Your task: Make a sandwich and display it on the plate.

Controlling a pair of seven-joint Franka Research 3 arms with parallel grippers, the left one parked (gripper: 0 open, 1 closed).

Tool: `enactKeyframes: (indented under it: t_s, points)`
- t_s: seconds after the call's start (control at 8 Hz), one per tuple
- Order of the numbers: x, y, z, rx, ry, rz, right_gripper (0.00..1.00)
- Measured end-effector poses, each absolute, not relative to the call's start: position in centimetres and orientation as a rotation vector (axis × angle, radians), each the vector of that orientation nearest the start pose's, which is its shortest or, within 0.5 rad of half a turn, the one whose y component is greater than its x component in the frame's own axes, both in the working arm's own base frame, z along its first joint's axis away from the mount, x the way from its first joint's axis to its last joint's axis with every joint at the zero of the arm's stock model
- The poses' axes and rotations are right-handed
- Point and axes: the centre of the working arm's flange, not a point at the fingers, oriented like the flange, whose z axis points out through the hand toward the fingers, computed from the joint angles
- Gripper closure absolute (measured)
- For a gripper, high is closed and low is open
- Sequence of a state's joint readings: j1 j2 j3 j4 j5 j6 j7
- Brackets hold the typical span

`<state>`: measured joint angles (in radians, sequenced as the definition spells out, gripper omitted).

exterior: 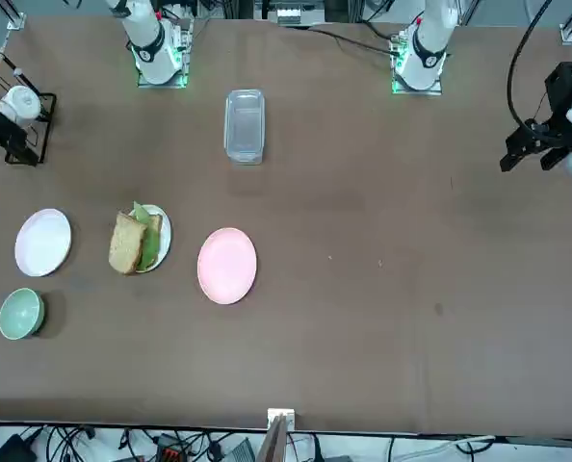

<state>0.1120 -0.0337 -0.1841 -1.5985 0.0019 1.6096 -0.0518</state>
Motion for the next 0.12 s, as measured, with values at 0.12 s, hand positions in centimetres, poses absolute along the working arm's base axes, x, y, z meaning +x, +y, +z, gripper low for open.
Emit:
enactKeyframes:
  t_s: [0.12]
  points:
    - [54.31,-3.47,63.80,-3.133,0.012,-0.077,0.00]
